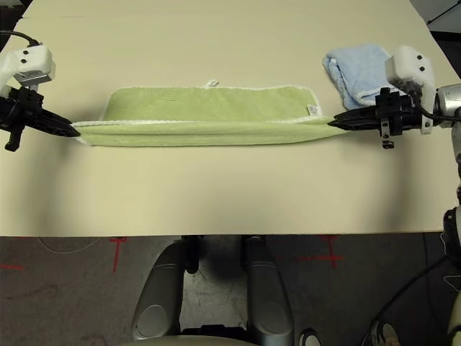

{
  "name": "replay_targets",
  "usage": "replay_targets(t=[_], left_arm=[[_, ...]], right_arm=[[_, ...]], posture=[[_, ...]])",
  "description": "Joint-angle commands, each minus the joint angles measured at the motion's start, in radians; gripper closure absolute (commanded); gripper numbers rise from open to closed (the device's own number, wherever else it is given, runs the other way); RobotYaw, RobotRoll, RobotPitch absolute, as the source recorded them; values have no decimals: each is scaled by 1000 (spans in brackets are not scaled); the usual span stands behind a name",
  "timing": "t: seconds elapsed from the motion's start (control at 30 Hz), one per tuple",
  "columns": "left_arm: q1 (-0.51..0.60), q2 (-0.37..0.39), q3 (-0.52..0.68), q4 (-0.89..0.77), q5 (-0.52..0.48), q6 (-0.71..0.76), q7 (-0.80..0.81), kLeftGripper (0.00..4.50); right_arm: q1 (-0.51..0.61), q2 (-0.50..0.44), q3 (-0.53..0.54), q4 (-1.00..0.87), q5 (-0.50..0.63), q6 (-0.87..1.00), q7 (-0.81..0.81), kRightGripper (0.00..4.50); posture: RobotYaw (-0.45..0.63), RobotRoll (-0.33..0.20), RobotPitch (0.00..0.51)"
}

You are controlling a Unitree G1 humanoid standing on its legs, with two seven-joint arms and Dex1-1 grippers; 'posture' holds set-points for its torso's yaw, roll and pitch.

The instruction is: Fold the towel and set it aside.

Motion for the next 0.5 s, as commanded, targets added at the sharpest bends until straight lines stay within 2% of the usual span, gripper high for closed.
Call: replay_targets(t=[0.03,0.23,0.5], left_arm=[[-22,-7,45,94,96,-34,0,4475],[-82,-94,111,208,181,-105,73,4475],[-164,-215,173,332,272,-162,212,4475]], right_arm=[[22,-9,-60,35,-45,23,-43,4500],[1,34,-108,35,-103,28,-166,4500],[10,78,-121,-16,-179,55,-271,4500]], posture=[[32,0,360],[34,0,361],[33,0,364]])
